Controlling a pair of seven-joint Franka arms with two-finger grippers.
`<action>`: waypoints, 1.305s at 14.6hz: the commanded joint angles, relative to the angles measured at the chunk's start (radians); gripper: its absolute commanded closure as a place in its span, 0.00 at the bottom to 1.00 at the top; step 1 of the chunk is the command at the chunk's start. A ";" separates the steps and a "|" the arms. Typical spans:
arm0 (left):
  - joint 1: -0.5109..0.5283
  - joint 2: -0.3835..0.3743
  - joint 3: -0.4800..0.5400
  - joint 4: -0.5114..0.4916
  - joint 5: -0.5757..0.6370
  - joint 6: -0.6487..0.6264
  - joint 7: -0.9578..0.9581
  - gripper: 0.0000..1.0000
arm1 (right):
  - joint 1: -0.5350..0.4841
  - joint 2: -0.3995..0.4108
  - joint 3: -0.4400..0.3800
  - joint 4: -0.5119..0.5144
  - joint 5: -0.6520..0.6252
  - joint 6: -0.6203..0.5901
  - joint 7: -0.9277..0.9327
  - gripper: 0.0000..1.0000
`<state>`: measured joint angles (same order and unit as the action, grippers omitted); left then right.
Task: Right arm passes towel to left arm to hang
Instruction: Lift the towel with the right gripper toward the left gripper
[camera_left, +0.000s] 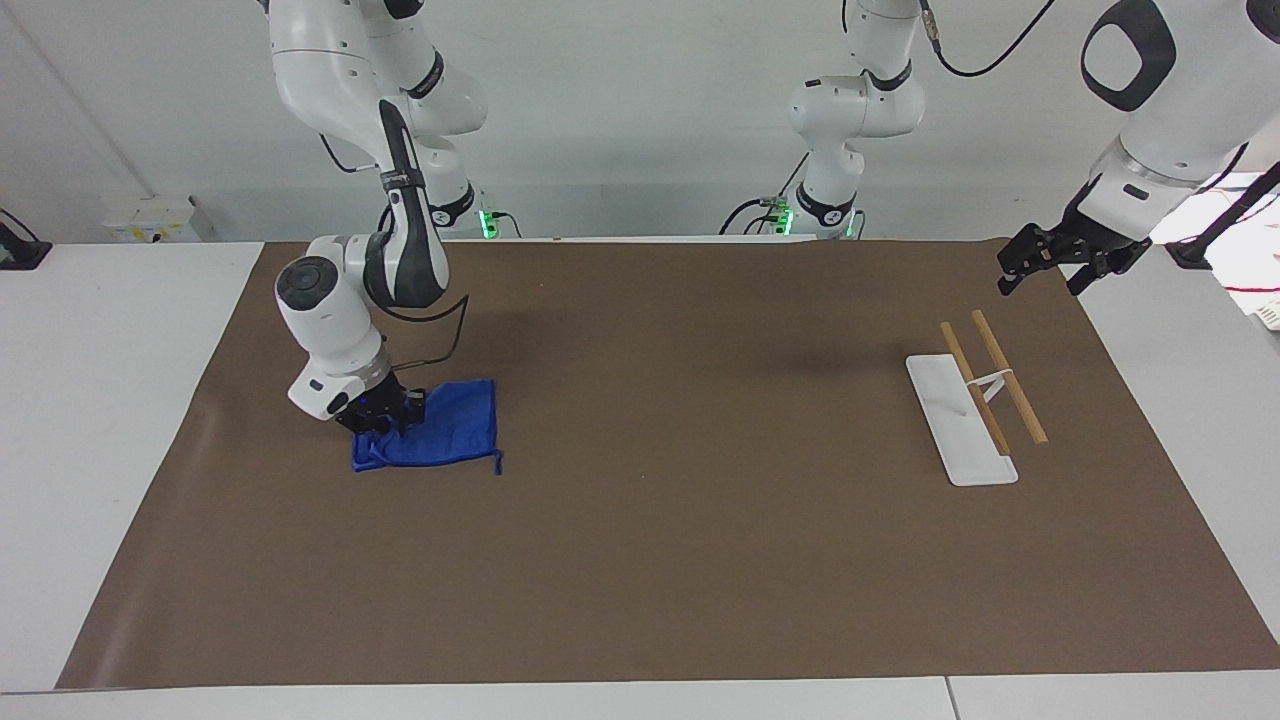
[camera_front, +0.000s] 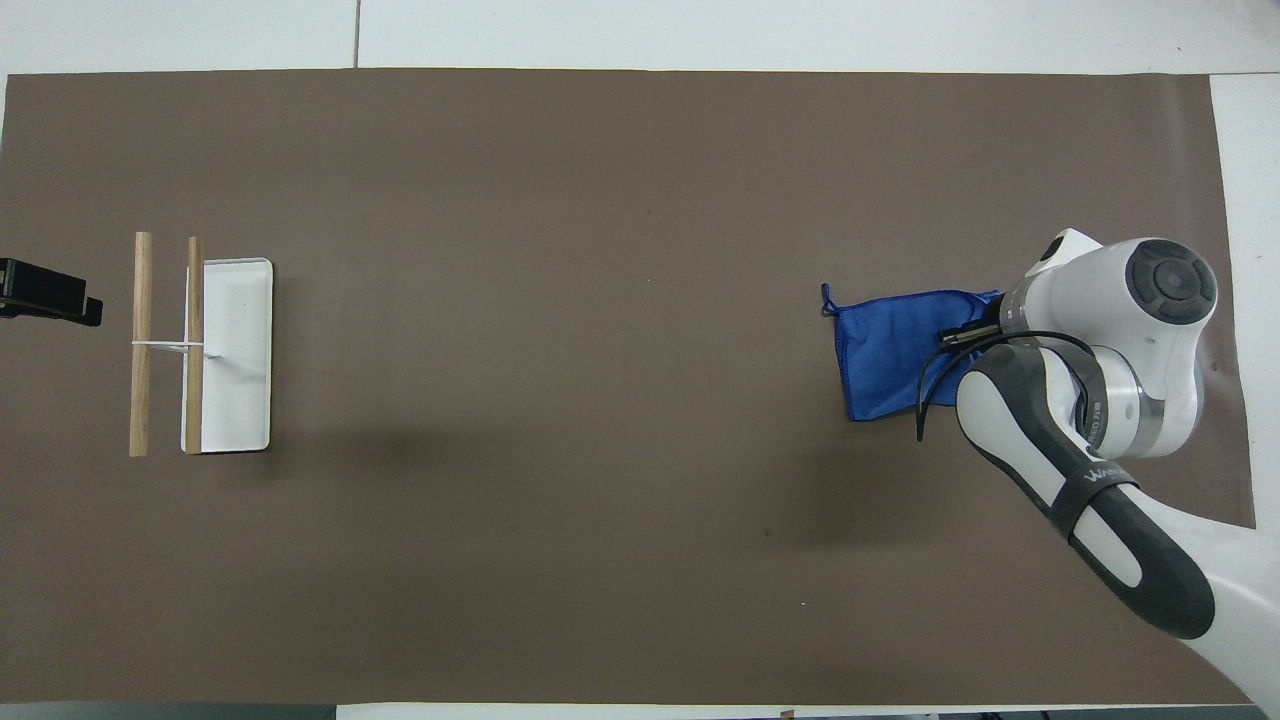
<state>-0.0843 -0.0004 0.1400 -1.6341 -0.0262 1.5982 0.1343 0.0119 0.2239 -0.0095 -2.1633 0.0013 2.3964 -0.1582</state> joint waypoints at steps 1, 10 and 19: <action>0.000 -0.026 0.000 -0.026 0.002 0.014 -0.005 0.00 | 0.002 -0.001 0.020 0.114 0.020 -0.147 0.060 1.00; 0.001 -0.035 0.000 -0.035 0.002 0.011 0.002 0.00 | 0.009 0.008 0.123 0.578 0.371 -0.508 0.481 1.00; -0.020 -0.053 -0.003 -0.111 -0.115 0.028 -0.223 0.00 | 0.311 0.055 0.123 0.600 0.783 -0.038 1.059 1.00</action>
<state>-0.0881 -0.0037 0.1356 -1.6578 -0.1303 1.5998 -0.0334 0.2681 0.2636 0.1133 -1.5735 0.7570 2.2887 0.7911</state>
